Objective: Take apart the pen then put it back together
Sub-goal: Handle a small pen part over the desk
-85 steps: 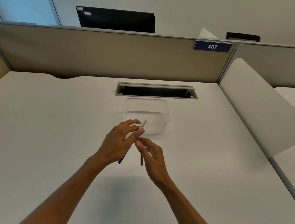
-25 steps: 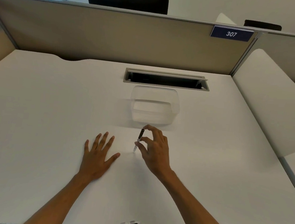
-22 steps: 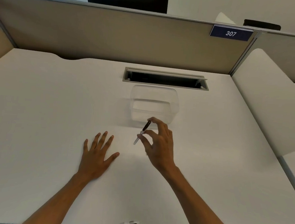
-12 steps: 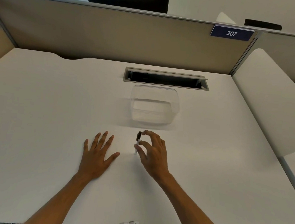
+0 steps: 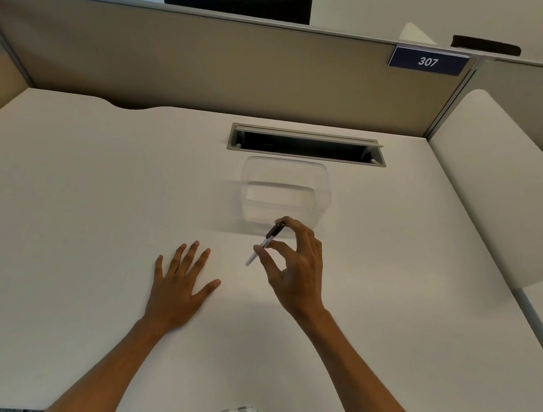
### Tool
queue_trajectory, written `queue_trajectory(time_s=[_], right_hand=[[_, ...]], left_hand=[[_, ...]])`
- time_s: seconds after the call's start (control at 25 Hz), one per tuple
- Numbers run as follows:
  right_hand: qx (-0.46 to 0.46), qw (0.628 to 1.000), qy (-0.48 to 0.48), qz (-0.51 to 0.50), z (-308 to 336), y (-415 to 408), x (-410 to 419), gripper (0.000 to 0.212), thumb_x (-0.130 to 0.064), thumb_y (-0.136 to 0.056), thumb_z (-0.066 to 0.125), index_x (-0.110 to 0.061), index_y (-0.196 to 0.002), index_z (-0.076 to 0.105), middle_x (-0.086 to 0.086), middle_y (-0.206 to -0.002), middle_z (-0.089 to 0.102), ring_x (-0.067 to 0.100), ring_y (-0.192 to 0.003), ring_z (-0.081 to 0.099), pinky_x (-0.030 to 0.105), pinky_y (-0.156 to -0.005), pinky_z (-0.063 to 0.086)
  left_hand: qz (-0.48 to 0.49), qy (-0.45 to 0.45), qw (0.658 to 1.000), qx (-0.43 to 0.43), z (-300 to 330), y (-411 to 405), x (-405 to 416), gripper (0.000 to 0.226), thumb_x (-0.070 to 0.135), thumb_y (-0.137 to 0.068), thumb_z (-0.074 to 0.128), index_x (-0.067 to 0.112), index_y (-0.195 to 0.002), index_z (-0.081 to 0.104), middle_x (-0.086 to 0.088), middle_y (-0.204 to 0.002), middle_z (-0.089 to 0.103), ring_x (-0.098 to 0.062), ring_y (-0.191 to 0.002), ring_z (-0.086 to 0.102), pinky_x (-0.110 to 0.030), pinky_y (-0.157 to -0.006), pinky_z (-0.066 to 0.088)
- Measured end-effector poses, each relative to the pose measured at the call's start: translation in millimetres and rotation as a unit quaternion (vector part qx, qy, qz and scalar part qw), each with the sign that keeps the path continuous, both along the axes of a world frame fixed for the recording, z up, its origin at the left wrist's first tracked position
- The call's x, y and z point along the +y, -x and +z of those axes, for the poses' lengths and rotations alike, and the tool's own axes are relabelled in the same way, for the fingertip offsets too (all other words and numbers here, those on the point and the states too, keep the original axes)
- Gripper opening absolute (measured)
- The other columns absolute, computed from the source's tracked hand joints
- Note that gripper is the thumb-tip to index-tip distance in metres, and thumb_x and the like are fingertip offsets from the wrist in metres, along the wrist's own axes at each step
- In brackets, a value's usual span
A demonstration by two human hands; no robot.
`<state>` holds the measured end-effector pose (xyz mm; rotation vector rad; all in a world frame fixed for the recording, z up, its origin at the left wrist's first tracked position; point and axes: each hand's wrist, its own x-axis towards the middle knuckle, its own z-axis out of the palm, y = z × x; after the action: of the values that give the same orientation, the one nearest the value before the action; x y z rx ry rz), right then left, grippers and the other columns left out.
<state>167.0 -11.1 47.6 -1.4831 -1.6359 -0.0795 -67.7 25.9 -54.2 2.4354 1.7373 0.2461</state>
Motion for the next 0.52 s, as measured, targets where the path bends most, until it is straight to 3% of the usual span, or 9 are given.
queue_trajectory(time_s=[0.24,0.52], right_hand=[[-0.041,0.993,0.098,0.055,-48.7,9.6,-9.8,0.015,-0.032,-0.087,0.071,-0.017,-0.086,0.074,0.000,-0.123,0.062,0.015,-0.115,0.055,0.037,-0.083,0.049],[-0.007,1.000,-0.006,0.026,-6.2,4.8,0.6,0.015,-0.029,-0.084,0.074,-0.014,-0.084,0.076,0.007,-0.122,0.064,0.018,-0.119,0.054,0.026,-0.090,0.039]], left_hand=[[-0.003,0.002,1.000,-0.006,1.6,-0.3,0.6,0.076,0.073,-0.087,0.014,0.028,-0.148,0.023,-0.002,-0.157,0.021,-0.024,-0.144,0.017,-0.059,-0.112,0.012],[0.002,0.000,1.000,-0.002,-0.2,0.1,0.5,0.076,0.074,-0.087,0.012,0.032,-0.149,0.017,0.002,-0.159,0.015,-0.021,-0.146,0.010,-0.057,-0.114,0.007]])
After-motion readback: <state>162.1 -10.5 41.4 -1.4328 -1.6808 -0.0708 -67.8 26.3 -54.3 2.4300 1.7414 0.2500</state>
